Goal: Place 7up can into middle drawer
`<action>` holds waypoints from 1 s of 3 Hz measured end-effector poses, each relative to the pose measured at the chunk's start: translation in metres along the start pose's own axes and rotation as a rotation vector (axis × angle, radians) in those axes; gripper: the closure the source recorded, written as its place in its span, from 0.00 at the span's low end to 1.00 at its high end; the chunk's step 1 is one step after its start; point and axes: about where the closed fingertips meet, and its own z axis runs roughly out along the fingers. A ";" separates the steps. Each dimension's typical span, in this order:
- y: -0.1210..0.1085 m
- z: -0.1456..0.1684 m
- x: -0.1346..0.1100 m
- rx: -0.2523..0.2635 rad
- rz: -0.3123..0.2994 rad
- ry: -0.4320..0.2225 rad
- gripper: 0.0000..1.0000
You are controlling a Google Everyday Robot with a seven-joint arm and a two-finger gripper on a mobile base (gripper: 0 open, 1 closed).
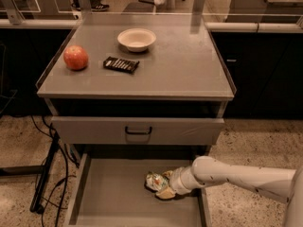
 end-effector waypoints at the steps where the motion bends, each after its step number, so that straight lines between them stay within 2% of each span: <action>1: 0.000 0.000 0.000 0.000 0.000 0.000 0.59; 3: 0.000 0.000 0.000 0.000 0.000 0.000 0.13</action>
Offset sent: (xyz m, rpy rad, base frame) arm 0.0000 0.0000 0.0000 0.0000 0.0000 0.0000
